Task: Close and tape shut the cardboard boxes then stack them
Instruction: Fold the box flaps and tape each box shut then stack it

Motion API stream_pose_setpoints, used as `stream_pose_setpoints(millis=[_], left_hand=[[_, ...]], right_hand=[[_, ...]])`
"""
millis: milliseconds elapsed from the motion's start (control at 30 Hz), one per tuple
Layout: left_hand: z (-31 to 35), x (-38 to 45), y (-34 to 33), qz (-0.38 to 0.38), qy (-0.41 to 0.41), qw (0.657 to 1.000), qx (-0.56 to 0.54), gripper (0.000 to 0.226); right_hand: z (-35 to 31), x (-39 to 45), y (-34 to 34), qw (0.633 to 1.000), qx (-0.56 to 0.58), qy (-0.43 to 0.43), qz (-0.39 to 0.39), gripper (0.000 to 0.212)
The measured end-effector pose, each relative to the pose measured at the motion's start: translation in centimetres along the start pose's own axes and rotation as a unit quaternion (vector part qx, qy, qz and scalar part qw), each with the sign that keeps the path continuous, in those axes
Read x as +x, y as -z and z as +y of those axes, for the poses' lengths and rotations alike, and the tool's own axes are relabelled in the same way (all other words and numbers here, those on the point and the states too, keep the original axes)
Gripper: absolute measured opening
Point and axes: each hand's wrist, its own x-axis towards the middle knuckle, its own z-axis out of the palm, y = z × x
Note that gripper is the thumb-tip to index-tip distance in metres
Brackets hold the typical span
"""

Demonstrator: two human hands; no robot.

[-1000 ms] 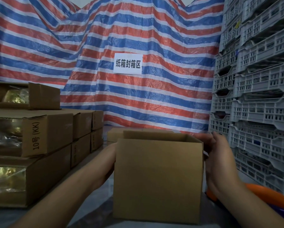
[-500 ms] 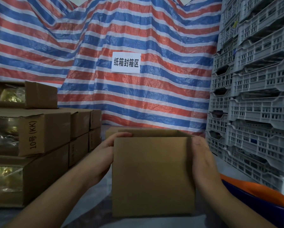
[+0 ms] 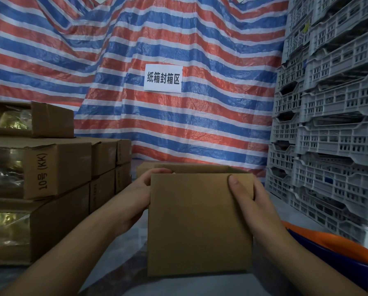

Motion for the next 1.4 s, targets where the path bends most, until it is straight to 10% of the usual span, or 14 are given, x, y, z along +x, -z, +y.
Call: stream_pose_setpoints(millis=[600,1100,1400], left_hand=[[0.3,-0.4,-0.1,-0.015,0.007,1.000,0.000,0.031],[1.6,-1.7,-0.7,0.064,-0.029,0.998,-0.003,0.059],[1.4,-2.8,0.3,-0.068,-0.029,0.993,0.089,0.062]], right_hand=[[0.0,0.4,1.3,0.990,-0.096,0.073,-0.075,0.047],[0.5,1.0,1.9,0.991,-0.059,0.033,-0.111,0.069],[-0.3,0.5,1.4,0.992,-0.070,0.036,-0.102,0.054]])
